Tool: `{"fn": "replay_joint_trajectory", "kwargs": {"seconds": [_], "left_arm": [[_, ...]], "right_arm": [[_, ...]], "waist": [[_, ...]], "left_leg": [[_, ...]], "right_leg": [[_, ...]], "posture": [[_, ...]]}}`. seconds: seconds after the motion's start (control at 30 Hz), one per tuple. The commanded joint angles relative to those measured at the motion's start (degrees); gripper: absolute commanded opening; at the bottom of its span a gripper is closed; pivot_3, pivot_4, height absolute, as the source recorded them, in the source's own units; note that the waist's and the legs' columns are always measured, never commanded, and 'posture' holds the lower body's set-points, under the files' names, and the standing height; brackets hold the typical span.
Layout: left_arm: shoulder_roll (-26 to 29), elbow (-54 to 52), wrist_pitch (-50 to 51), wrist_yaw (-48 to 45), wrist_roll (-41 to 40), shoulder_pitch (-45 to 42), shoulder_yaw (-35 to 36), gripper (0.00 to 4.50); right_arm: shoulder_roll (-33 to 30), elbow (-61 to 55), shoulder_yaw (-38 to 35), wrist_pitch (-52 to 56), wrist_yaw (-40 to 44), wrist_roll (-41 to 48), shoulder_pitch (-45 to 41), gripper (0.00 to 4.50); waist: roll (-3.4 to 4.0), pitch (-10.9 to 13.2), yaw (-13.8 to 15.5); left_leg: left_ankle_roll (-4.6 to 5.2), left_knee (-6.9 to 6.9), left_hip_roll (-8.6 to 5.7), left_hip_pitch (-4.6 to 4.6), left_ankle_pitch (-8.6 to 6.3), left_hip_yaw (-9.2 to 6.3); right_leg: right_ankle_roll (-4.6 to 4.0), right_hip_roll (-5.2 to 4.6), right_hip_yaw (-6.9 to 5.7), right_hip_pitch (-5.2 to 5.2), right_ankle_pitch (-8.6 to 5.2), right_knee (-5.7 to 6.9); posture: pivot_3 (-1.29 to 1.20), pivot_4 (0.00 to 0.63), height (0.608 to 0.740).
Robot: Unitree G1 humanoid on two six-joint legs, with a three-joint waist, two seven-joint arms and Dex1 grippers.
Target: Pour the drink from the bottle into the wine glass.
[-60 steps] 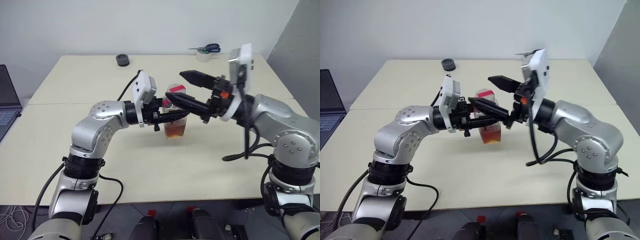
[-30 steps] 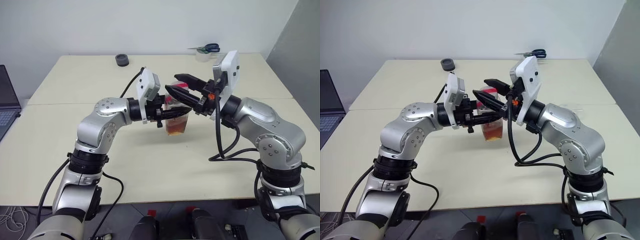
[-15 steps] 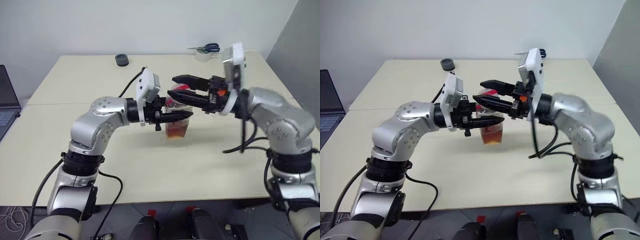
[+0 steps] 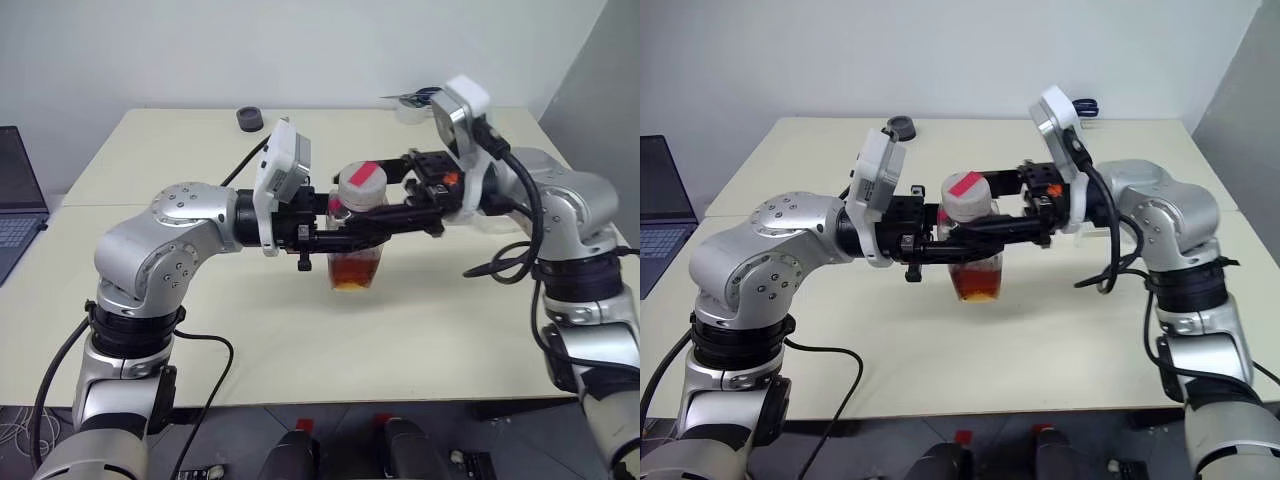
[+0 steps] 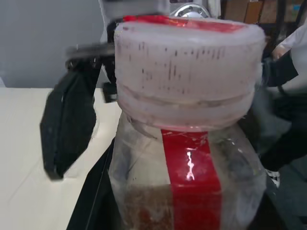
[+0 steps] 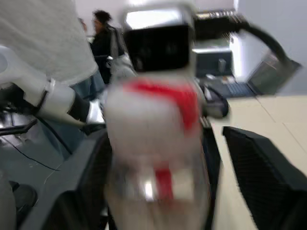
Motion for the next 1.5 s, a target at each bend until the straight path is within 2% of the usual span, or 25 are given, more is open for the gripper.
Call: {"fn": "replay_joint_trajectory", "kwargs": {"seconds": [0.03,0.13,0.27,0.4,0.57,0.83,1.03,1.5], "left_arm": [[-1.4,0.8,-3.5,2.2,1.5,-1.1,1.0,1.78],[-2.3,3.1,-5.1,2.9,2.9,-1.1,0.8,1.78],[-3.2,5.7,-7.0,2.8,4.4,-1.3,0.2,1.78],[-4.5,7.6,-8.4,2.7,5.8,-1.8,-0.7,1.78],[-5.6,7.4,-8.3,3.2,5.7,-1.9,-1.0,1.78],[-5.2,5.8,-7.7,3.5,5.2,-0.7,-0.8,1.78],[-4.5,5.4,-7.5,3.8,5.0,-0.2,-0.4,1.78],[-4.7,6.3,-8.0,3.9,5.0,-0.7,-0.8,1.78]], "right_arm": [[-2.1,-7.3,-6.6,3.2,-6.7,2.6,2.6,4.47],[-2.2,-15.6,-10.8,5.4,-14.5,4.5,7.4,4.47],[2.1,-24.9,-12.9,6.6,-26.6,6.5,10.5,4.47],[5.1,-30.5,-9.1,3.7,-34.4,1.0,12.0,4.47],[8.1,-29.3,-5.9,0.4,-39.0,-3.5,10.7,4.47],[10.4,-26.7,-3.8,-2.6,-39.7,-6.3,9.5,4.47],[10.4,-25.4,-5.5,-1.8,-39.8,-5.0,8.5,4.47],[4.7,-25.2,-9.4,0.4,-39.5,-1.2,10.2,4.47]], "waist": [[0.00,0.0,0.0],[0.00,0.0,0.0],[0.00,0.0,-0.3],[0.00,0.0,-0.1],[0.00,0.0,-0.1],[0.00,0.0,-0.2],[0.00,0.0,-0.2],[0.00,0.0,-0.2]], "left_leg": [[0.00,-0.02,0.00,0.00,0.00,0.01],[0.00,-0.05,0.02,-0.01,0.00,0.00],[0.00,-0.06,0.02,0.00,0.00,0.07],[-0.01,-0.01,0.01,0.02,0.00,0.04],[0.00,0.01,0.00,0.01,0.01,0.06],[0.00,0.00,0.01,0.02,0.01,0.08],[0.00,0.00,0.01,0.02,0.01,0.07],[0.00,-0.01,0.01,0.02,0.00,0.08]], "right_leg": [[0.00,0.00,0.01,-0.01,0.00,0.00],[0.00,0.00,0.03,-0.02,0.00,0.02],[0.00,0.01,0.07,-0.09,0.00,0.10],[0.00,0.00,0.07,-0.06,0.00,0.11],[0.00,0.01,0.03,-0.05,0.00,0.11],[0.00,0.02,0.05,-0.06,0.00,0.11],[0.00,0.02,0.03,-0.06,0.00,0.12],[0.00,0.03,0.04,-0.06,0.00,0.11]], "posture": [[0.00,0.150,0.740],[0.00,0.150,0.740],[0.00,0.150,0.740],[0.00,0.150,0.740],[0.00,0.150,0.740],[0.00,0.150,0.740],[0.00,0.150,0.740],[0.00,0.150,0.740]]}}
